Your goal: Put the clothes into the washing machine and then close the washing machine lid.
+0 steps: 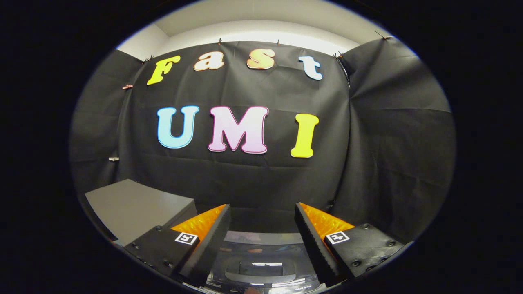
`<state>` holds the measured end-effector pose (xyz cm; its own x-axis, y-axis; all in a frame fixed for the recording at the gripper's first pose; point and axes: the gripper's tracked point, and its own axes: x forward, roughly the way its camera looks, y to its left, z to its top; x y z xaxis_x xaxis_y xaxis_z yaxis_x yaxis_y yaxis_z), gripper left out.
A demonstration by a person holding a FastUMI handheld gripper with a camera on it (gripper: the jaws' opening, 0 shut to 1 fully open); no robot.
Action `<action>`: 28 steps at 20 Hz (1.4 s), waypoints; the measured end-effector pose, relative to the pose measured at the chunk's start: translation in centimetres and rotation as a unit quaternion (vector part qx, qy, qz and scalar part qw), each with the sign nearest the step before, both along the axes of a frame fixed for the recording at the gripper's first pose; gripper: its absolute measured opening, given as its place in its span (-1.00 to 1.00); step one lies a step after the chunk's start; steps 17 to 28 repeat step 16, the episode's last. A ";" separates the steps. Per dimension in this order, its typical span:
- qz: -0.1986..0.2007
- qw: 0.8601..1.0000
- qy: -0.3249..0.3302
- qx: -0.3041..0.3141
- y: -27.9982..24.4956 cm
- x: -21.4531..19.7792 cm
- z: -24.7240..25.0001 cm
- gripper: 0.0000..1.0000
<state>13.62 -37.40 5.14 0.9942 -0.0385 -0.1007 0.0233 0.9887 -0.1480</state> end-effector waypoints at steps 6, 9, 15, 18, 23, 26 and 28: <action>0.021 1.000 -0.024 0.002 1.1 -1.4 2.6 0.96; 0.024 0.999 -0.027 0.007 1.6 -1.4 2.8 0.95; 0.026 0.999 -0.035 0.005 2.0 -0.9 3.4 0.96; 0.028 0.999 -0.034 0.006 2.0 -0.9 3.2 0.96; 0.028 0.999 -0.034 0.006 2.0 -0.9 3.2 0.96; 0.028 0.999 -0.034 0.006 2.0 -0.9 3.2 0.96; 0.028 0.999 -0.034 0.006 2.0 -0.9 3.2 0.96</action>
